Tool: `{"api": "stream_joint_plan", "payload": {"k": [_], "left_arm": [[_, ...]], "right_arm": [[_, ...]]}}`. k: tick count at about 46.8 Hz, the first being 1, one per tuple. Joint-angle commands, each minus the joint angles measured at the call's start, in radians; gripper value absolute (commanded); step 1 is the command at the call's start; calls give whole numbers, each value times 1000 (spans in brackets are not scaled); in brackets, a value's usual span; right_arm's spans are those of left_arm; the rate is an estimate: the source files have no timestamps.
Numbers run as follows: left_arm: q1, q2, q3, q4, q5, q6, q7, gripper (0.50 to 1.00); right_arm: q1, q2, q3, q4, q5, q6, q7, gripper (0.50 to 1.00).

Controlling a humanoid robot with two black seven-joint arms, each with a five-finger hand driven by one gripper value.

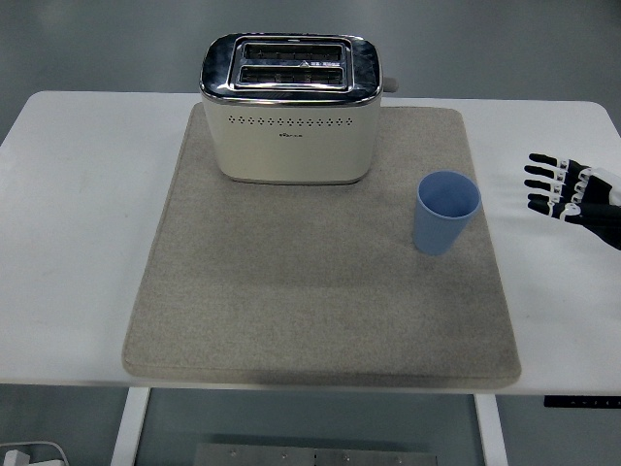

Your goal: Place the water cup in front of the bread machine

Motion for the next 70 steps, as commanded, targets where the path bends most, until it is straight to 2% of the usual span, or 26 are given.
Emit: {"api": "stream_joint_plan", "payload": {"k": [1,13,22,43,55,70], "left_arm": [[0,0,0,0,1,0,0,1000],[0,0,0,0,-1,0,0,1000],[0,0,0,0,-1,0,0,1000],[2,0,0,2,-1,0,1,1000],[2,0,0,0,-1,0,31,1000],[2,0,0,0,-1,0,31,1000]], "right_arm": [[-15,-3,0,16,-1,-13,30,930],[-38,17,0,24,-3,-75,102,928],[-60,55,0,31,-49,-117,131,924],[-92,124,1,31,-66,-178,167,924],[-104,146,3,31,-66,-183,170,924],[-115,201,3,31,-67,-212,174,924]]}}
